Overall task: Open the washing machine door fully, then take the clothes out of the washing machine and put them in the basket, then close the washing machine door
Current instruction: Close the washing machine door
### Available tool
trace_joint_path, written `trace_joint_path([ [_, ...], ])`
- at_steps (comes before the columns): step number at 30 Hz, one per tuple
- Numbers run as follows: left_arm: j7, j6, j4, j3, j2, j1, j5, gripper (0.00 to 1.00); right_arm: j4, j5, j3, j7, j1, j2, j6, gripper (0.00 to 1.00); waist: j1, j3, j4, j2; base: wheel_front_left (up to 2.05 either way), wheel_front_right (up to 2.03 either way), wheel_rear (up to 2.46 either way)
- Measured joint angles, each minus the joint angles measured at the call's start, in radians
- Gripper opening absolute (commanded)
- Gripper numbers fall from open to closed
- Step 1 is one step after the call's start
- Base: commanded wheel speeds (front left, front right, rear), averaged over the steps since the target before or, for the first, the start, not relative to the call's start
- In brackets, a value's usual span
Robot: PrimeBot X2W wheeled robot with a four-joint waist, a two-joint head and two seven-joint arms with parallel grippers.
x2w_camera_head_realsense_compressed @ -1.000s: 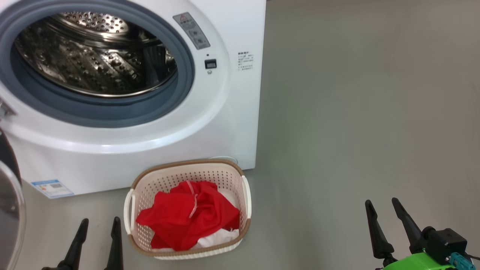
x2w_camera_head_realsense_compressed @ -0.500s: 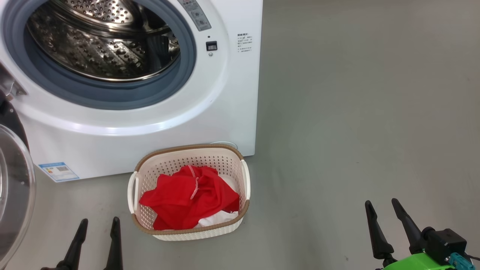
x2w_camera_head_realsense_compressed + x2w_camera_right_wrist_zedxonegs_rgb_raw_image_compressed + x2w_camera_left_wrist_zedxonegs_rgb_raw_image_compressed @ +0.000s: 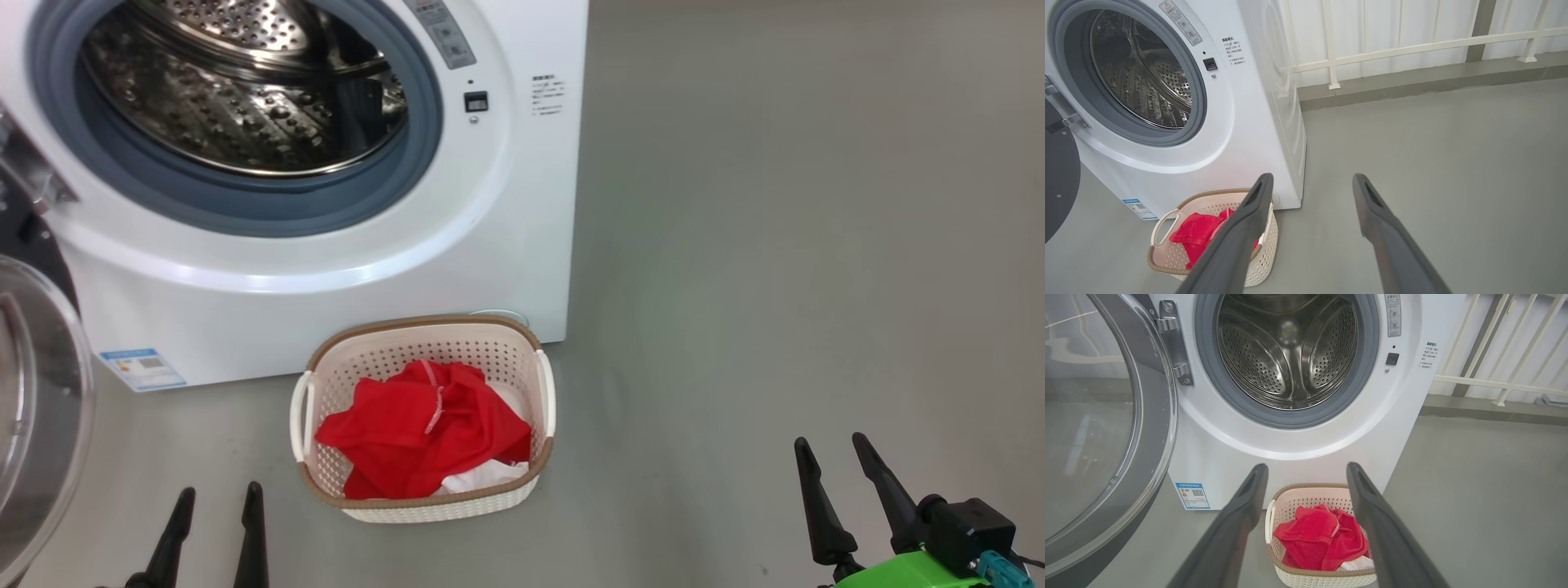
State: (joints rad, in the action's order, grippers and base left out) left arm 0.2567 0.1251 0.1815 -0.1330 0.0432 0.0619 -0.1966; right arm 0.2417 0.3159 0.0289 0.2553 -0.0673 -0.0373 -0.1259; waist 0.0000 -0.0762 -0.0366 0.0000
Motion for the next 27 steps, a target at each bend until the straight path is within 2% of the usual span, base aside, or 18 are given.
trace_joint_path([
  [8, 0.0, -0.003, 0.035, 0.01, -0.001, 0.0, -0.025, 1.0, 0.006, -0.001, -0.007, 0.0, -0.011, 0.0, 0.0, 1.0, 0.0, 0.008, 0.051, 0.0, 0.0, 0.0, 0.0],
  [13, 0.0, -0.035, 0.045, 0.026, -0.001, 0.001, -0.035, 1.0, 0.012, -0.002, -0.015, 0.0, -0.011, -0.004, 0.0, 1.0, 0.0, 0.017, 0.104, 0.0, 0.0, 0.0, 0.0],
  [27, 0.0, -0.096, 0.049, 0.1, -0.001, 0.043, -0.09, 1.0, 0.027, -0.002, -0.056, 0.0, -0.022, -0.034, 0.0, 1.0, -0.0001, 0.038, 0.32, 0.0, 0.0, 0.0, 0.0],
])
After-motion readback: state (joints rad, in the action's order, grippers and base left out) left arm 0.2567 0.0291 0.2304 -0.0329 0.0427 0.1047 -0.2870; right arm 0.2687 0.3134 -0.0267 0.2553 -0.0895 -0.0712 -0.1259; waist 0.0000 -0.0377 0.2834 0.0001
